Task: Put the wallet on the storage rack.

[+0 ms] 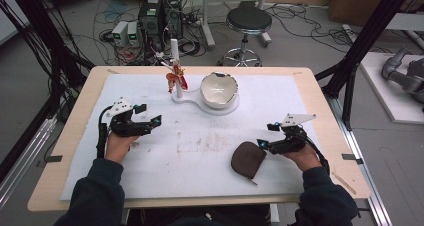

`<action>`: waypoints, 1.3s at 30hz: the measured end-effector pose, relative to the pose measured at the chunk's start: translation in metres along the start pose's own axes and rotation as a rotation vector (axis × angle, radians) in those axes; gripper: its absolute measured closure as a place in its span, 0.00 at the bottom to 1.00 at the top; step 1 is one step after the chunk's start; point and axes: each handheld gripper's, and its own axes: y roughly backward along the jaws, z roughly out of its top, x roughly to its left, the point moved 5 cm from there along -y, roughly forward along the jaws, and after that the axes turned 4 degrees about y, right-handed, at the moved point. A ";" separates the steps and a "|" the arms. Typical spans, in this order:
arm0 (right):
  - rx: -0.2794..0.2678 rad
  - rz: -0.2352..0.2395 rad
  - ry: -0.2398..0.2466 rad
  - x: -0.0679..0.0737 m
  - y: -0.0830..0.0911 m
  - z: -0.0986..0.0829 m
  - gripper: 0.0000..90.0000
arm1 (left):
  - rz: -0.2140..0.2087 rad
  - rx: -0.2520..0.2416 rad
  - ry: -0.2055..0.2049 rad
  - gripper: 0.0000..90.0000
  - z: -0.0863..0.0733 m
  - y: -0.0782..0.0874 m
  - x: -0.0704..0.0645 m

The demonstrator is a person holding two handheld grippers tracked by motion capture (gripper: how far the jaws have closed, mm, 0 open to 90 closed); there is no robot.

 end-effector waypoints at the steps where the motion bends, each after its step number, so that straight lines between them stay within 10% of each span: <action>1: 0.013 0.025 -0.001 0.002 -0.002 -0.001 0.23 | 0.001 0.007 -0.003 0.21 0.000 0.000 0.000; 7: 0.116 0.179 -0.028 0.016 -0.015 -0.009 0.29 | -0.009 0.024 0.013 0.22 -0.004 -0.007 0.000; 19: 0.156 0.312 -0.146 0.016 -0.024 -0.016 0.43 | -0.027 0.058 -0.001 0.24 -0.008 -0.011 -0.005; 29: 0.133 0.199 0.026 0.023 -0.028 -0.001 0.55 | -0.034 0.078 0.004 0.27 -0.011 -0.018 -0.009; 39: 0.113 0.007 0.078 0.019 -0.048 0.020 0.56 | -0.068 0.089 0.013 0.27 -0.009 -0.024 -0.019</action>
